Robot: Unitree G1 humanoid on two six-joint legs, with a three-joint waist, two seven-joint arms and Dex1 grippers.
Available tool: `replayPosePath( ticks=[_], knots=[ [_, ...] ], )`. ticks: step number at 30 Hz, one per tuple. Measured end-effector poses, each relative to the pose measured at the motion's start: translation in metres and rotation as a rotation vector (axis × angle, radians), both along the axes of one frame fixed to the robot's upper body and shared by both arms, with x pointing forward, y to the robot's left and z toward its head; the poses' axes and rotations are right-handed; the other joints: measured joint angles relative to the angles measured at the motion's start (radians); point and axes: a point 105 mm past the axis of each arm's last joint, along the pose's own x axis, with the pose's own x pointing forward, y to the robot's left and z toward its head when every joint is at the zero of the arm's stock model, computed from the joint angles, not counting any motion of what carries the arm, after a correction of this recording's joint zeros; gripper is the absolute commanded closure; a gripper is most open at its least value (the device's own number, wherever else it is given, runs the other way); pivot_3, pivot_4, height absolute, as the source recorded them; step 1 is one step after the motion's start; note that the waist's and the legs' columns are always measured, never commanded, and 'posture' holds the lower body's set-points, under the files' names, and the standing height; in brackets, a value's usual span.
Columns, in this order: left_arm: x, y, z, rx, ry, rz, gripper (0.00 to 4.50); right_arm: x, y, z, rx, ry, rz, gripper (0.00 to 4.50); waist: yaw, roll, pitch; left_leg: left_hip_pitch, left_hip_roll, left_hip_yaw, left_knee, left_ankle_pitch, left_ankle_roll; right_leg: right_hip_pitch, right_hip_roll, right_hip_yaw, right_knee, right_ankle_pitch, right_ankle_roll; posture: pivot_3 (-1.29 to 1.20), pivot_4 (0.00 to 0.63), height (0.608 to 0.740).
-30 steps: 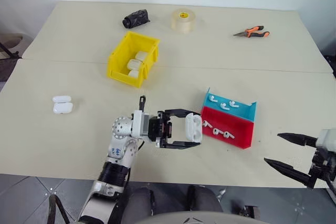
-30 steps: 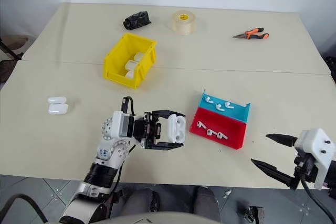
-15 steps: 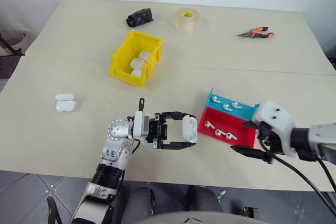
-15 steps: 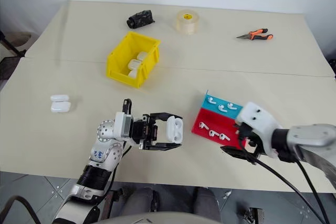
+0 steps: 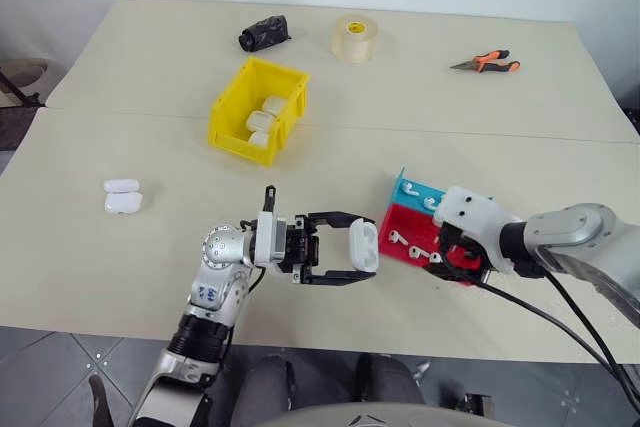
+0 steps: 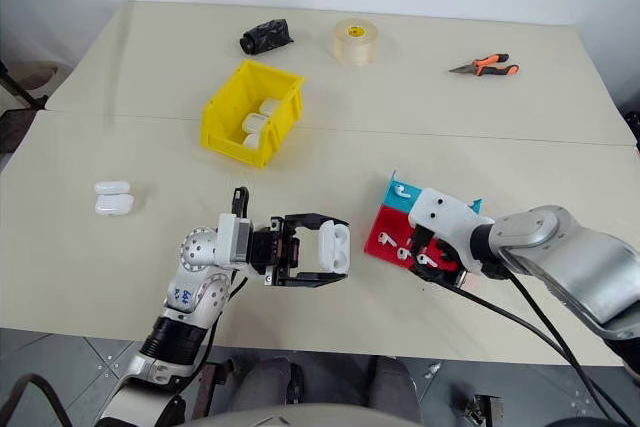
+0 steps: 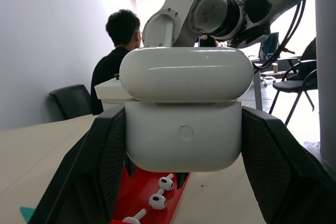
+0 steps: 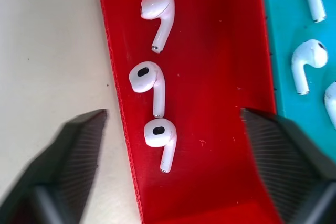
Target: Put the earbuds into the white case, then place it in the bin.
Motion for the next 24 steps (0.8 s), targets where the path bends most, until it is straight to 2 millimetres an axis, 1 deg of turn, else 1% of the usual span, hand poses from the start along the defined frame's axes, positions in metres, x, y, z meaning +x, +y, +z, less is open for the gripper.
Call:
replayPosePath(
  ticks=[3, 7, 13, 16, 19, 24],
  knots=[
    [-0.0009, 0.0, 0.0017, 0.0, -0.008, 0.0, 1.69, -0.0018, -0.0009, -0.0018, -0.024, 0.013, 0.023, 1.25, -0.001, 0.0, 0.0, 0.0, 0.0, 0.0, 0.0, 0.0, 0.0, 0.0, 0.0, 0.0, 0.0, 0.0, 0.0, 0.0, 0.15, 0.74],
    [-0.0004, -0.0003, 0.0024, -0.002, -0.006, 0.005, 1.69, 0.0007, -0.0004, 0.0019, -0.043, -0.011, 0.048, 1.25, -0.001, 0.0, 0.0, 0.0, 0.0, 0.0, 0.0, 0.0, 0.0, 0.0, 0.0, 0.0, 0.0, 0.0, 0.0, 0.0, 0.15, 0.74],
    [-0.0003, -0.0007, 0.003, -0.002, -0.002, 0.007, 1.69, 0.0, -0.0002, -0.0013, -0.067, -0.006, 0.075, 1.25, -0.001, 0.0, 0.0, 0.0, 0.0, 0.0, 0.0, 0.0, 0.0, 0.0, 0.0, 0.0, 0.0, 0.0, 0.0, 0.0, 0.15, 0.74],
    [-0.0012, -0.002, 0.0026, -0.001, 0.0, 0.001, 1.69, 0.0011, -0.0025, -0.0005, -0.084, -0.02, 0.081, 1.85, -0.001, 0.0, 0.0, 0.0, 0.0, 0.0, 0.0, 0.0, 0.0, 0.0, 0.0, 0.0, 0.0, 0.0, 0.0, 0.0, 0.15, 0.74],
    [-0.0021, -0.0026, 0.0021, 0.001, 0.002, -0.003, 1.69, 0.001, -0.004, -0.002, -0.095, -0.02, 0.08, 2.83, -0.001, 0.0, 0.0, 0.0, 0.0, 0.0, 0.0, 0.0, 0.0, 0.0, 0.0, 0.0, 0.0, 0.0, 0.0, 0.0, 0.15, 0.74],
    [-0.002, -0.0024, 0.0017, 0.005, 0.007, -0.003, 1.69, -0.0007, -0.0044, -0.0064, -0.109, -0.007, 0.093, 2.83, -0.001, 0.0, 0.0, 0.0, 0.0, 0.0, 0.0, 0.0, 0.0, 0.0, 0.0, 0.0, 0.0, 0.0, 0.0, 0.0, 0.15, 0.74]
  ],
)
